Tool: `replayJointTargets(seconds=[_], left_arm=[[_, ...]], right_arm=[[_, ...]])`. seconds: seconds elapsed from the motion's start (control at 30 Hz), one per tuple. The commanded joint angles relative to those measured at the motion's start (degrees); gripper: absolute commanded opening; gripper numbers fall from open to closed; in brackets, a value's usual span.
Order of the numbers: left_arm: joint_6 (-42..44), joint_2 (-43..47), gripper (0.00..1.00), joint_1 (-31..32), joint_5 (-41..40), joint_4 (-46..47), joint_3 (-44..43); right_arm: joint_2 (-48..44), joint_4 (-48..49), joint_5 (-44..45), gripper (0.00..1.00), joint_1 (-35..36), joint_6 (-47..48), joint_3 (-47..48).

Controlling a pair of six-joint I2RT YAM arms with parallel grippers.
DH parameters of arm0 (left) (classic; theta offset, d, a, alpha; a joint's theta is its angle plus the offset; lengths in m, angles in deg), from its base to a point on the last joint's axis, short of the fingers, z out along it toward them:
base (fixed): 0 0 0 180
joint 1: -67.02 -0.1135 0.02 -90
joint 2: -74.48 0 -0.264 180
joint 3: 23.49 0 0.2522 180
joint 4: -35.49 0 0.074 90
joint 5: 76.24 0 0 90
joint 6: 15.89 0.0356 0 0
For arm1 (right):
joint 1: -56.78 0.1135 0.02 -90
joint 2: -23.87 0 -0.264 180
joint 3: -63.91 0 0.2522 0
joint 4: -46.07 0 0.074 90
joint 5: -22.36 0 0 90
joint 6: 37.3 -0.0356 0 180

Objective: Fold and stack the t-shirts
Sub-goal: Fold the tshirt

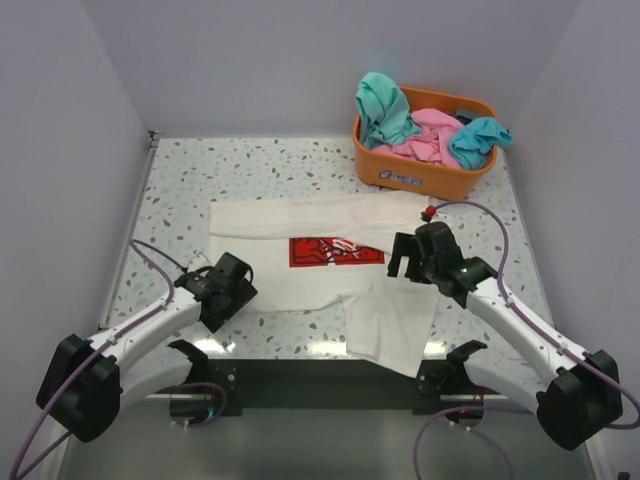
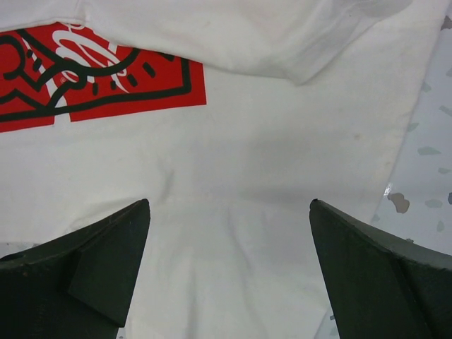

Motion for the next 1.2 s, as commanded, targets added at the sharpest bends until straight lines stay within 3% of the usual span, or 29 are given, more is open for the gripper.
replayJointTargets(seconds=[0.0, 0.23, 0.33, 0.37, 0.5, 0.6, 0.77, 0.83, 0.9, 0.93, 1.17], left_arm=[[-4.5, -2.6, 0.99, -3.3, -8.8, -6.5, -1.0], [2.1, -5.4, 0.95, -11.9, -6.7, -0.2, 1.6], [2.8, -8.6, 0.84, -12.3, -5.9, 2.0, 2.0], [2.6, -9.3, 0.74, -12.3, -5.5, 2.4, 2.3], [3.0, -10.1, 0.56, -12.3, -5.6, 2.1, 2.0], [3.3, -8.9, 0.36, -12.3, -5.6, 1.3, 1.2], [4.1, -6.8, 0.21, -12.3, -5.7, 0.1, 1.5], [4.6, -5.9, 0.2, -12.3, -5.7, -0.4, 1.0], [4.9, -5.0, 0.11, -12.3, -6.1, -1.0, 0.6], [5.0, -4.8, 0.02, -12.4, -6.3, -1.2, 0.2], [7.2, -3.6, 0.0, -12.3, -5.7, -0.9, -0.9]], right_arm=[[-3.5, -2.0, 0.7, 0.99, 0.1, -1.1, -1.4], [-5.6, -4.1, 0.9, 0.99, 0.3, -1.8, -2.3], [-6.0, -5.3, 0.7, 0.99, 0.4, -2.6, -3.0], [-6.2, -5.9, 0.5, 0.99, 0.5, -3.3, -3.3], [-6.3, -9.1, 1.2, 0.99, 3.7, -4.0, -2.9], [-6.9, -11.6, 2.3, 0.99, 11.2, -7.6, -3.3], [-6.4, -17.5, 4.3, 0.99, 20.1, -13.3, -2.2], [-5.6, -20.7, 5.0, 0.98, 24.7, -14.4, -1.3], [-4.8, -22.6, 5.5, 0.99, 29.6, -15.3, -0.6], [-3.7, -24.7, 5.9, 0.98, 31.4, -16.8, 0.0], [1.6, -27.8, 2.1, 0.93, 47.3, -18.2, -0.4]])
